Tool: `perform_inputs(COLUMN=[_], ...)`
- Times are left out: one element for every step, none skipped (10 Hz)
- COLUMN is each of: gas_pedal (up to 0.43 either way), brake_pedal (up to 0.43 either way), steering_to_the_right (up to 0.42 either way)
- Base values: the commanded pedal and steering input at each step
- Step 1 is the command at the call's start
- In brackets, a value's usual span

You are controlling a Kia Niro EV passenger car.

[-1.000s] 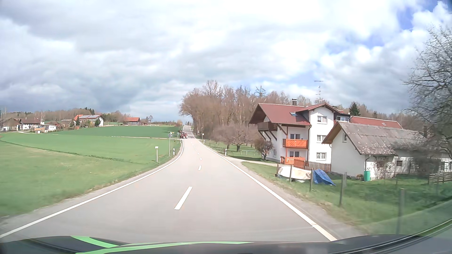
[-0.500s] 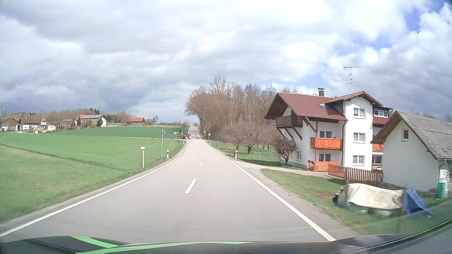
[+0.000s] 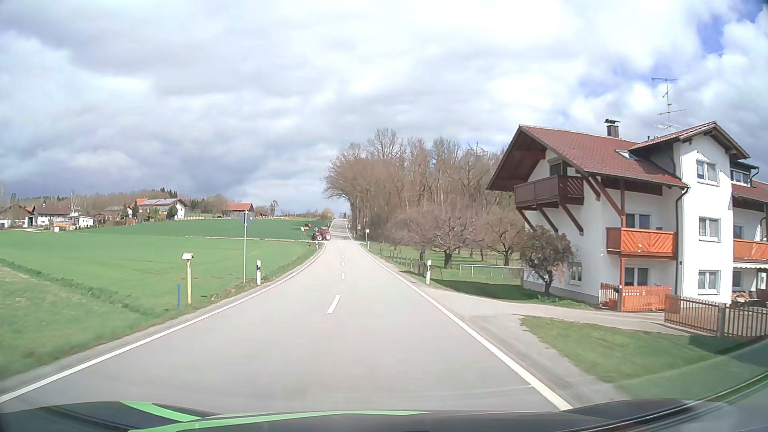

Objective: Follow the waypoints while adhering to traffic rules and regulations

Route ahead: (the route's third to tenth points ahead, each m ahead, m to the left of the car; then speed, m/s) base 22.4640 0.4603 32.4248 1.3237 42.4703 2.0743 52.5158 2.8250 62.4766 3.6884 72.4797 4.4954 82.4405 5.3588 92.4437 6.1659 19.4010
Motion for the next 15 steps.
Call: perform_inputs(gas_pedal=[0.079, 0.087, 0.098, 0.098, 0.118, 0.13, 0.138, 0.138, 0.15, 0.157, 0.157, 0.177, 0.177, 0.177, 0.177], brake_pedal=[0.0, 0.0, 0.0, 0.0, 0.0, 0.0, 0.0, 0.0, 0.0, 0.0, 0.0, 0.0, 0.0, 0.0, 0.0], steering_to_the_right=[-0.013, -0.012, -0.012, -0.012, -0.011, -0.011, -0.01, -0.009, -0.008, -0.008, -0.008, -0.008, -0.007, -0.007, -0.007])
